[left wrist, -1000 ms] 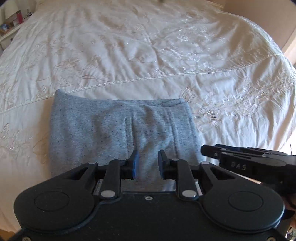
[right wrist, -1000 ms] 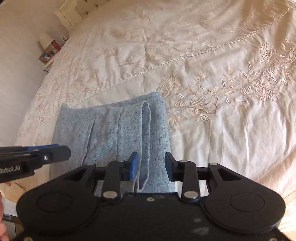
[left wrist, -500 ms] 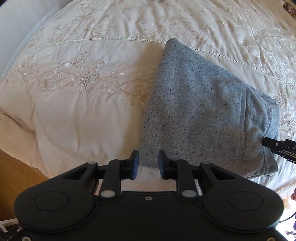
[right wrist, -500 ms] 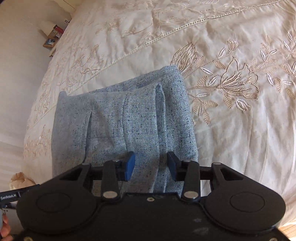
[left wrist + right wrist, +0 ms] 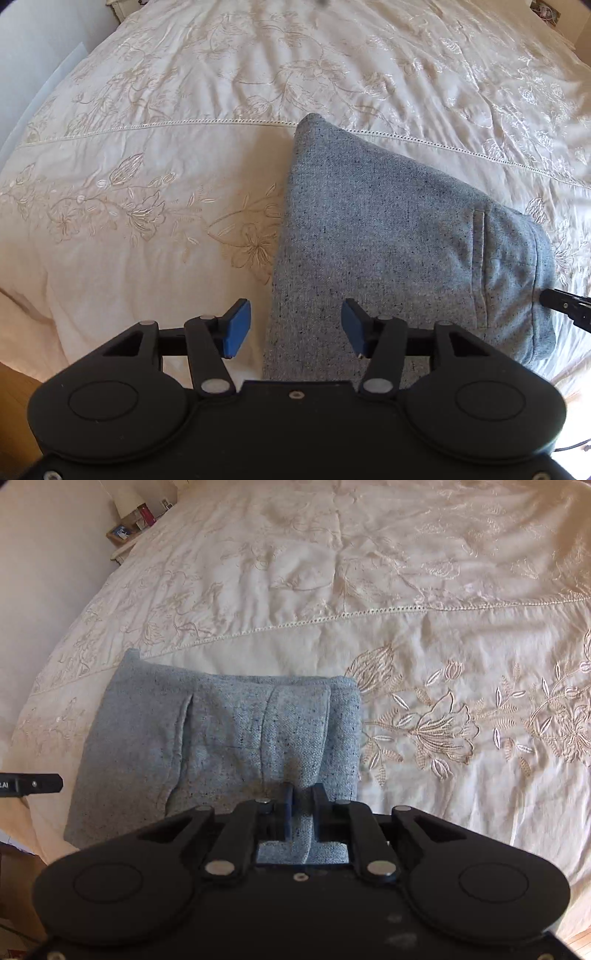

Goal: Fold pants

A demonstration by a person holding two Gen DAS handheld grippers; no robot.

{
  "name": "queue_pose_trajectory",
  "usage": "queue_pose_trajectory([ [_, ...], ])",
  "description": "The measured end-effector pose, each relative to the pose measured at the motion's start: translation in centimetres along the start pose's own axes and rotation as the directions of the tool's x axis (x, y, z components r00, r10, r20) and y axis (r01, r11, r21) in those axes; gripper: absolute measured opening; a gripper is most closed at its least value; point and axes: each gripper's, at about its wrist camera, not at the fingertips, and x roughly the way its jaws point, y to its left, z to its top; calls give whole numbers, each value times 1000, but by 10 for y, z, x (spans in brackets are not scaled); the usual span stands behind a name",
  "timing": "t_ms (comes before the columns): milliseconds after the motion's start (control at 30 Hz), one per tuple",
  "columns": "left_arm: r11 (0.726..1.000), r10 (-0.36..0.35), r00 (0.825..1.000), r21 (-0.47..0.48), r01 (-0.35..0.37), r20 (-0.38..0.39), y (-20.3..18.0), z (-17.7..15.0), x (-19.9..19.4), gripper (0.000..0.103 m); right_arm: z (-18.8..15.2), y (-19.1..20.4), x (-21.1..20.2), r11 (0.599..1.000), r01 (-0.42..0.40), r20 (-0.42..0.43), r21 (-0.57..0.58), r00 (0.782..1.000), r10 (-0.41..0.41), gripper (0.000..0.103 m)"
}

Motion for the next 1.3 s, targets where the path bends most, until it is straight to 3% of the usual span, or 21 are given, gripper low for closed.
queue_pose_trajectory([
  [100,999,-8,1000,47,9,-11,-5,9,10,60,-3,-6,-7,999,-10,55,37,998,8,40],
  [200,996,-6,1000,89,7,-16,-7,15,20,61,-6,-12,-13,996,-16,106,89,994,7,42],
  [367,990,-20,996,138,32,-93,-9,18,59,66,-5,-21,14,987,-19,27,160,1000,15,46],
  [400,988,-18,994,148,34,-109,-8,17,67,69,-6,-21,20,985,-13,6,173,1000,12,46],
  [533,988,-3,993,156,21,-114,0,16,85,96,-9,-20,37,985,20,-27,172,1000,-16,53],
  [800,970,-176,975,141,196,-138,26,20,97,101,-3,-26,55,980,13,-71,198,997,1,57],
  [1000,957,-250,956,109,268,-156,31,27,109,103,4,-35,61,973,-10,-107,232,994,36,60],
  [1067,945,-294,945,102,310,-147,29,28,108,95,3,-34,60,972,-10,-101,233,994,35,54],
  [1100,939,-311,940,110,327,-143,26,28,105,76,2,-33,57,973,-18,-90,232,995,40,47],
  [1133,927,-341,929,114,358,-145,23,29,102,58,1,-30,54,972,-43,-75,232,995,62,27],
  [1167,927,-340,930,115,357,-143,20,31,98,54,0,-27,51,972,-49,-63,230,996,66,20],
  [1200,934,-319,939,125,335,-129,17,31,93,46,-2,-20,42,976,-34,-44,216,998,44,19],
  [1233,935,-314,942,131,329,-119,15,31,89,29,-3,-12,35,981,-21,-27,191,999,27,18],
  [1300,949,-283,955,121,292,-87,17,32,79,22,-4,4,22,990,7,12,140,1000,-9,17],
])
